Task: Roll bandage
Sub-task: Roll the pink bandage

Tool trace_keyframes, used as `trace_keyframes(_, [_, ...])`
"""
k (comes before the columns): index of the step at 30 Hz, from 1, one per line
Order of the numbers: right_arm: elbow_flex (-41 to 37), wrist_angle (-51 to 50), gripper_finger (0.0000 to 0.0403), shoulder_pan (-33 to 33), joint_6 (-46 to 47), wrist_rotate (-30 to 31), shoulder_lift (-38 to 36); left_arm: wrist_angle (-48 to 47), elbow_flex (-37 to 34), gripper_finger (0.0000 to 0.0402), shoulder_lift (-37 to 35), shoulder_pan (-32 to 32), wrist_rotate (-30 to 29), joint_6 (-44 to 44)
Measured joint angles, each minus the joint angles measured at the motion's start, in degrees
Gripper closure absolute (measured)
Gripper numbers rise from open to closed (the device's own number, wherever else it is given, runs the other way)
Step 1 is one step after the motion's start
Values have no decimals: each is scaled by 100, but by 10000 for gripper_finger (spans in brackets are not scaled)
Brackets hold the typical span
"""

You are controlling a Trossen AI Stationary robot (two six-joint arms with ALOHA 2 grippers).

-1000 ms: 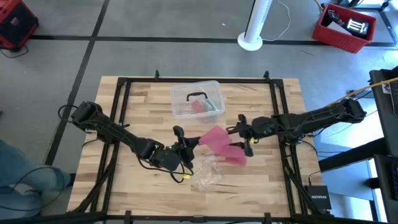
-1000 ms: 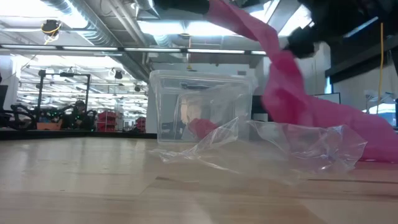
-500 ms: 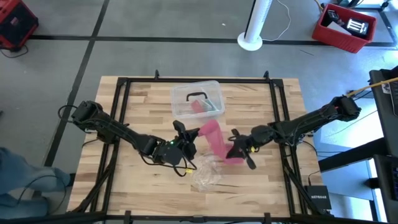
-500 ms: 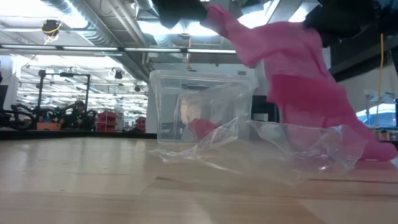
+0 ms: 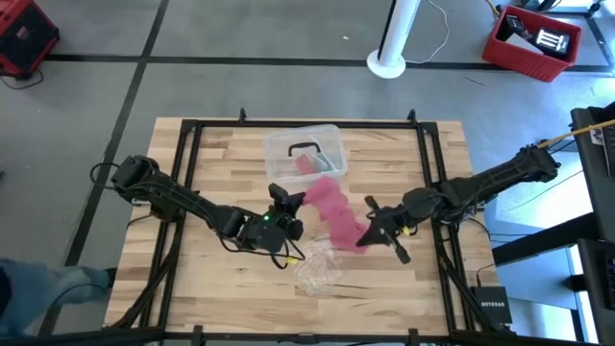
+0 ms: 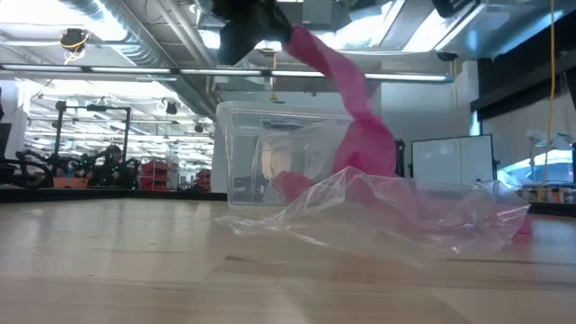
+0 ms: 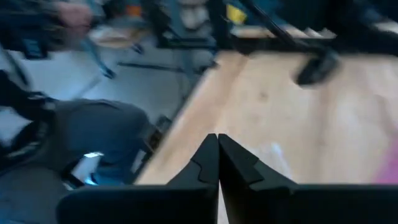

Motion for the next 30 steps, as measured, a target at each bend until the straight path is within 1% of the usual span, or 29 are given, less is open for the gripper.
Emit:
trace_keyframes(3, [443, -1412, 358, -7, 21, 736, -15, 290, 0, 396, 0, -86, 1, -45])
trace_keyframes(5, [666, -2368, 328, -68, -32, 1331, -15, 490, 0, 396, 0, -166, 3, -450])
trace_keyframes(7, [709, -2777, 296, -208, -329, 1930, -76, 569, 0, 396, -49, -257, 206, -1165])
trace_keyframes(8, [632, -2777, 281, -296, -529, 2104, -181, 557, 0, 396, -84, -285, 450, -1524])
trace_keyframes(9, [511, -2717, 268, -386, -730, 2151, -308, 557, 0, 396, -108, -308, 706, -1841])
trace_keyframes(10, [350, -2476, 256, -491, -908, 2088, -464, 572, -3, 396, -118, -328, 934, -2091])
trace_keyframes(11, [173, -2157, 245, -624, -1016, 1897, -617, 583, -7, 396, -118, -334, 1215, -2338])
trace_keyframes(13, [-259, -1366, 229, -887, -1071, 1369, -882, 542, -22, 396, -118, -327, 1754, -2758])
trace_keyframes(15, [-717, -555, 219, -1069, -1057, 983, -1072, 589, -22, 396, -118, -293, 2224, -3052])
trace_keyframes(17, [-1139, 289, 215, -1164, -1030, 853, -1125, 739, -22, 396, -118, -255, 2519, -3187])
trace_keyframes(20, [-1672, 1177, 217, -1161, -1007, 847, -1018, 1221, -22, 396, -118, -183, 2975, -3174])
trace_keyframes(21, [-1776, 1381, 218, -1155, -1005, 848, -977, 1372, -22, 396, -132, -152, 3174, -3180])
trace_keyframes(23, [-1844, 1419, 222, -1154, -963, 747, -976, 1487, -22, 396, -197, -97, 3485, -3301])
trace_keyframes(26, [-1840, 1310, 229, -1134, -714, 461, -1055, 1494, -24, 396, -384, -90, 3506, -3415])
trace_keyframes(30, [-1691, 1556, 233, -898, -458, -76, -1179, 1512, -24, 396, -563, -91, 3410, -3436])
